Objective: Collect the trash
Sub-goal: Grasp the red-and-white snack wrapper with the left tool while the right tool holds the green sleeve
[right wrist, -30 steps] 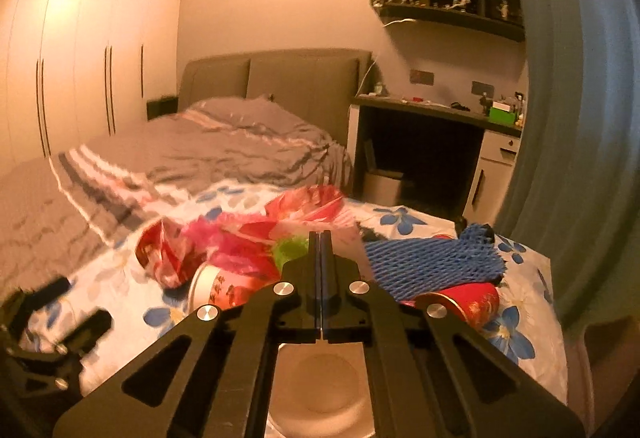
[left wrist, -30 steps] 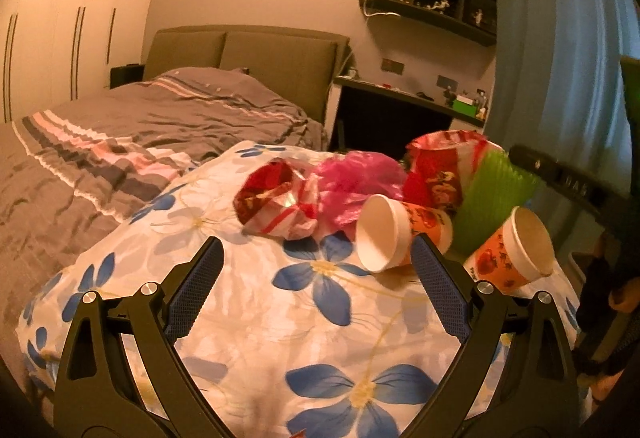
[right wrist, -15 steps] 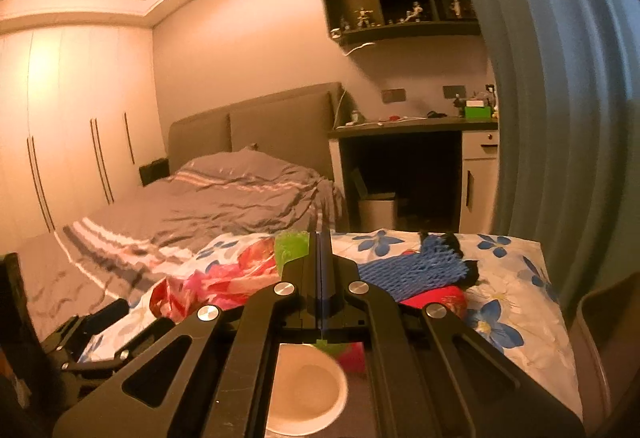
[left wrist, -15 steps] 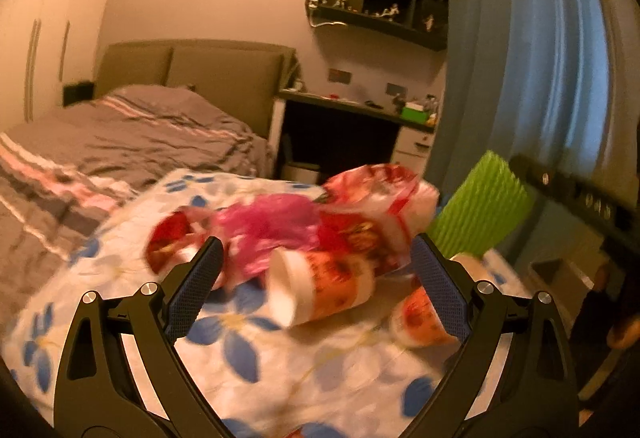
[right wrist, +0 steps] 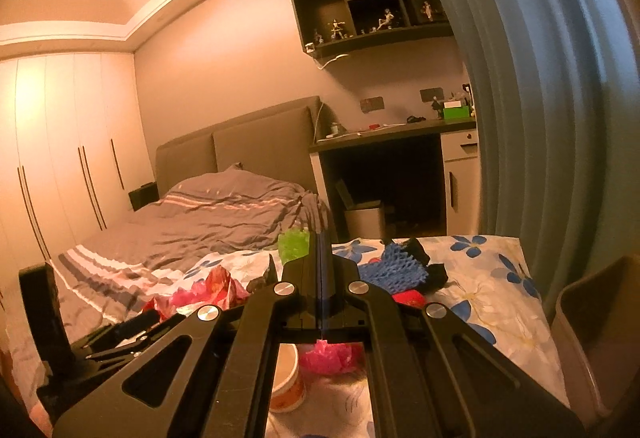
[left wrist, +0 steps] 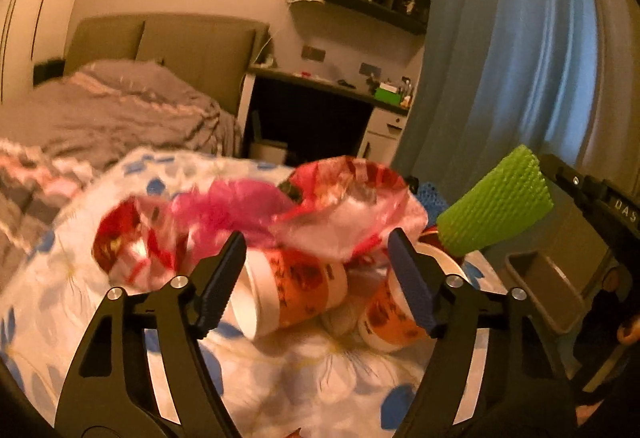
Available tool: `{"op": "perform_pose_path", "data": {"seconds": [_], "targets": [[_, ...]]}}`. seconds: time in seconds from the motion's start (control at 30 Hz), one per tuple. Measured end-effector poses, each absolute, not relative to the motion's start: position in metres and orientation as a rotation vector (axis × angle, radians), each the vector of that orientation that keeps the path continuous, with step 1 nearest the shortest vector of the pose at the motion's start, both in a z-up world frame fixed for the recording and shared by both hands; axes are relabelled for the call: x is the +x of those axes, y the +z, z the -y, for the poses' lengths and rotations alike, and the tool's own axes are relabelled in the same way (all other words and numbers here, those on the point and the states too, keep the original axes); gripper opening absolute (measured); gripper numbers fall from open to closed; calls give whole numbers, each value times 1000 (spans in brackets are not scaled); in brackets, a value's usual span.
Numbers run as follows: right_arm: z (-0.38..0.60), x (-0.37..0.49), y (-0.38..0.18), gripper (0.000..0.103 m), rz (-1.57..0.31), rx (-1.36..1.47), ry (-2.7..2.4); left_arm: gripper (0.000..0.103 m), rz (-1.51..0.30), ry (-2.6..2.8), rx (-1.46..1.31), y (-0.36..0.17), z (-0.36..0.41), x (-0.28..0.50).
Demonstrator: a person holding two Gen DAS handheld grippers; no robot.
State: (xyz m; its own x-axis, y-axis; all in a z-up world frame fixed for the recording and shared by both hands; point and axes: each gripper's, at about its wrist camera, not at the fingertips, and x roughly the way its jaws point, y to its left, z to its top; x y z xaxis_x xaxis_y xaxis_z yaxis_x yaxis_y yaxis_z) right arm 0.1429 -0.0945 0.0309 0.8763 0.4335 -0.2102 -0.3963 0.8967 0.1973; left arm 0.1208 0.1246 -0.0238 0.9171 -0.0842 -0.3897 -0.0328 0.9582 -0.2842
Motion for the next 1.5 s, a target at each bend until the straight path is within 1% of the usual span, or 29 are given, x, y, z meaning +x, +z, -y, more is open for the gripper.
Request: {"op": "perform_pose_path", "data": {"seconds": [0.17,0.5,0.53,0.57,0.63,0.7,0.77,0.87,1.07,1.1,1.17,1.2,1.23,1.3,1.33,1.4,1.5], "targets": [[96,135,27,1,-251,138,424,64,-474,-62,-403,-33,-137,123],[102,128,24,1,-251,130,406,63,-490,-119,-555,-25,-157,128],[102,127,23,1,-251,127,404,60,-498,-127,-566,-25,-158,130],[101,127,22,1,-251,123,400,52,-517,-144,-588,-27,-159,134],[100,127,20,1,-253,120,397,46,-557,-152,-613,-32,-162,145],[100,126,19,1,-256,122,399,43,-573,-159,-632,-35,-163,149],[100,126,20,1,-256,120,398,38,-586,-182,-667,-38,-164,153],[102,125,20,1,-256,119,396,38,-601,-202,-725,-41,-169,155],[104,126,19,1,-258,124,397,37,-619,-208,-731,-47,-168,158],[105,125,19,1,-259,124,397,34,-624,-209,-733,-48,-167,159],[105,123,18,1,-260,122,400,22,-630,-217,-744,-50,-167,160],[106,123,19,1,-260,120,400,19,-632,-221,-750,-51,-167,161],[107,122,19,1,-259,119,398,12,-631,-225,-754,-52,-167,162],[107,122,19,1,-260,121,398,8,-627,-233,-759,-52,-165,162],[107,122,19,1,-260,121,398,3,-623,-238,-761,-52,-165,162],[107,121,18,1,-261,121,395,0,-614,-240,-754,-51,-163,160],[108,120,19,1,-262,122,393,0,-590,-250,-740,-45,-160,155]]}}
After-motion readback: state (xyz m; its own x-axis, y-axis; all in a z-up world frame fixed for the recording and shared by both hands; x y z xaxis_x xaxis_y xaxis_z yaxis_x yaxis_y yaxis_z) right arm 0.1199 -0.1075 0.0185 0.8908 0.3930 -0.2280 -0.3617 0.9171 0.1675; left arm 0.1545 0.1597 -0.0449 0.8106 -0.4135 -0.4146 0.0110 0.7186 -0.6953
